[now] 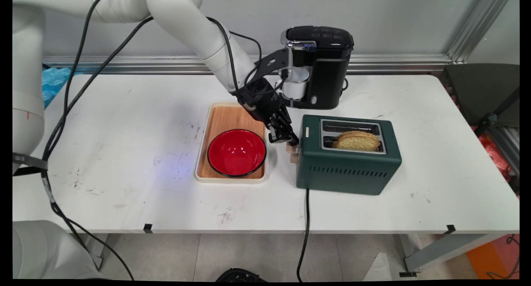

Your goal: Press the toaster switch

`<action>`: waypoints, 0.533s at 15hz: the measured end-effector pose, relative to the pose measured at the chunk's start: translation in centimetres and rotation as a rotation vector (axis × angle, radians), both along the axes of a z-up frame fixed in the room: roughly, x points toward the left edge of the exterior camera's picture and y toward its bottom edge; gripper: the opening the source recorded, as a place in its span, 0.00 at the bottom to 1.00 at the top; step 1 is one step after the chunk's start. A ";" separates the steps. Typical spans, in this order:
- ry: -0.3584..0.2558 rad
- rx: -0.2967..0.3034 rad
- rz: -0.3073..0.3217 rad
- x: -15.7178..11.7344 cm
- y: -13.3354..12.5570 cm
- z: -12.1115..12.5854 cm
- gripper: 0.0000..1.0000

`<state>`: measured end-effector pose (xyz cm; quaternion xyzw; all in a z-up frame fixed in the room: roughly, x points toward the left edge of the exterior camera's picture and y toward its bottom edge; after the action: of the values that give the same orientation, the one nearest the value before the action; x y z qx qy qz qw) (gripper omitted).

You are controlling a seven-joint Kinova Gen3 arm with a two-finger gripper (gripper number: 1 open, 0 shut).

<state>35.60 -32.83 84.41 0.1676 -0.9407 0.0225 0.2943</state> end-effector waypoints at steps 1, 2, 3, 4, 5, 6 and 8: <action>-0.001 0.001 0.001 0.0 0.0 -0.1 0.00; -0.002 0.002 0.003 0.1 0.0 -0.2 0.00; -0.003 0.003 0.004 0.1 0.1 -0.4 0.00; -0.004 0.004 0.005 0.2 0.1 -0.5 0.00; -0.006 0.005 0.006 0.3 0.2 -0.6 0.00; -0.007 0.006 0.007 0.3 0.2 -0.7 0.00; -0.011 0.007 0.010 0.5 0.3 -0.9 0.00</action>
<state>36.12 -32.57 83.50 0.1731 -0.9415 0.0214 0.2884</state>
